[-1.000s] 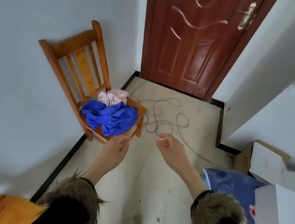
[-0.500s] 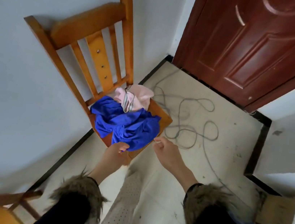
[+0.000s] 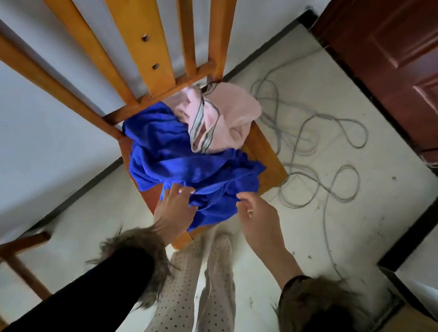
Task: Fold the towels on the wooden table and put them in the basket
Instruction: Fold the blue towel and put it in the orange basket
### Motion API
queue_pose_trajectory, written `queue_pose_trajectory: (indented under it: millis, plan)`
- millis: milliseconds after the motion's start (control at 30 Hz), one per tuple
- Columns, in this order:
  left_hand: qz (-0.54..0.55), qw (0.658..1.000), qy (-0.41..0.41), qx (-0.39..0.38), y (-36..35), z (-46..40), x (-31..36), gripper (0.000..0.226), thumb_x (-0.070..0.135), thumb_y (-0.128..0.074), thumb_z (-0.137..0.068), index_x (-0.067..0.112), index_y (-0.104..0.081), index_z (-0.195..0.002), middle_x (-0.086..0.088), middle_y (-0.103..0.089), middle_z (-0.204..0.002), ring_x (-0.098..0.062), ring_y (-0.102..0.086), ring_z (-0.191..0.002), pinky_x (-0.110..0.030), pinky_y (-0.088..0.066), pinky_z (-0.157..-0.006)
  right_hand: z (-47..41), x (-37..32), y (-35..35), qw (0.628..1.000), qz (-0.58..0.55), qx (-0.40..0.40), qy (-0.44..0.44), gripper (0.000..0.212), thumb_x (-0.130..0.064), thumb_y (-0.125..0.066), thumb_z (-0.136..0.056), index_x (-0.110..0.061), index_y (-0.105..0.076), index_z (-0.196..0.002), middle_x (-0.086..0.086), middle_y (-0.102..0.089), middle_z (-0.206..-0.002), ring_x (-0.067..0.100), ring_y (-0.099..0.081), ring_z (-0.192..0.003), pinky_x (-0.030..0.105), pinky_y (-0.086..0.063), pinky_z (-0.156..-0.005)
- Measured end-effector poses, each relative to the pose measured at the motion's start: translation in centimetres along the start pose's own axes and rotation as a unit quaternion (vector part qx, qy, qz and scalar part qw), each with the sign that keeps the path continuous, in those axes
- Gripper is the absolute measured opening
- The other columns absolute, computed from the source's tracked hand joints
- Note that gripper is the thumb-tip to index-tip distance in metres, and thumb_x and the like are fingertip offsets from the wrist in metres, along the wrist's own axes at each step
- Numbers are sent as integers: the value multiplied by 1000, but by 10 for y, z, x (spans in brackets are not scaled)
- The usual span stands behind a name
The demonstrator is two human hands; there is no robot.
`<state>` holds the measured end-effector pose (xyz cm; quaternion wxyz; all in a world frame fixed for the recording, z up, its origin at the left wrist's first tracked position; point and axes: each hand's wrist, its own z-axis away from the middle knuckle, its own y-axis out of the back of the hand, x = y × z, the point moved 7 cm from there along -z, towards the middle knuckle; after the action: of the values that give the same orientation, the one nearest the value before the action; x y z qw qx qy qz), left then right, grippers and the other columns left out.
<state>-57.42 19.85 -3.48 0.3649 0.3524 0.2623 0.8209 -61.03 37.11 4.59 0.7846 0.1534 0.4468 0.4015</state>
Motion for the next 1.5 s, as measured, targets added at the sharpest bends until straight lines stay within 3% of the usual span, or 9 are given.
queue_pose_trajectory:
  millis: [167,300,400,533,733,967,1167,1233,1500]
  plan:
    - [-27,999,-12,39,-9,-15,-11,28,21,-57,-87,12,-58,-113,-11,-49,-122,-30,-45,-117,-36,-36,-96,-36,6,-20,998,44,-35,29,30,-17,-49,-93,-11,-55,-122,5,-63,-115,17,-57,-107,24,-41,-86]
    - [-62,998,-9,18,-11,-15,-13,51,33,-64,-82,13,-47,-126,-8,-43,-129,-28,-41,-123,-39,-39,-95,-40,8,-26,997,48,-50,39,29,-17,-51,-93,-12,-56,-121,5,-63,-113,15,-57,-105,18,-38,-81]
    - [-80,997,13,1,-12,-17,-10,35,22,-53,-89,13,-51,-123,-8,-47,-128,-28,-44,-120,-36,-40,-93,-41,8,-27,996,51,-56,56,29,-17,-53,-92,-11,-57,-120,6,-63,-113,16,-58,-104,19,-40,-81]
    - [111,992,65,10,2,-17,2,21,19,-50,-92,7,-60,-107,-8,-64,-105,-26,-57,-101,-27,-39,-80,-40,14,-31,994,62,-59,71,31,-17,-54,-91,-11,-56,-122,6,-61,-115,18,-56,-109,27,-44,-88]
    - [365,926,77,48,63,25,27,13,8,-60,-86,5,-58,-74,1,-50,-63,-1,-50,-50,-17,-46,-60,-7,-8,-20,981,99,-54,159,53,-30,-65,-83,-13,-49,-132,7,-54,-124,24,-48,-116,35,-42,-94]
    - [473,879,18,64,142,91,88,17,2,-60,-86,9,-60,-71,-3,-58,-64,-9,-63,-53,-20,-56,-61,7,-66,22,956,127,6,264,50,-41,-56,-73,-7,-63,-109,13,-62,-108,34,-60,-96,39,-52,-77]
    - [512,837,-21,191,213,157,110,11,2,-58,-88,7,-63,-79,-10,-67,-74,-12,-66,-63,-26,-59,-67,38,-109,84,940,112,-17,322,24,-27,-70,-77,-5,-62,-81,7,-60,-69,18,-49,-63,19,-29,-60]
    - [532,810,-10,247,230,187,106,10,1,-57,-88,4,-63,-81,-14,-65,-76,-12,-66,-64,-25,-58,-66,60,-121,103,929,101,-25,354,24,-27,-70,-77,-6,-65,-86,7,-64,-73,4,-41,-64,16,-28,-62]
    - [557,700,47,444,273,340,43,10,1,-58,-86,3,-64,-79,-12,-65,-74,-11,-66,-60,-20,-57,-60,145,-216,113,845,250,-144,450,11,-30,-53,-92,-20,-55,-94,-15,-52,-75,14,-46,-78,26,-32,-70]
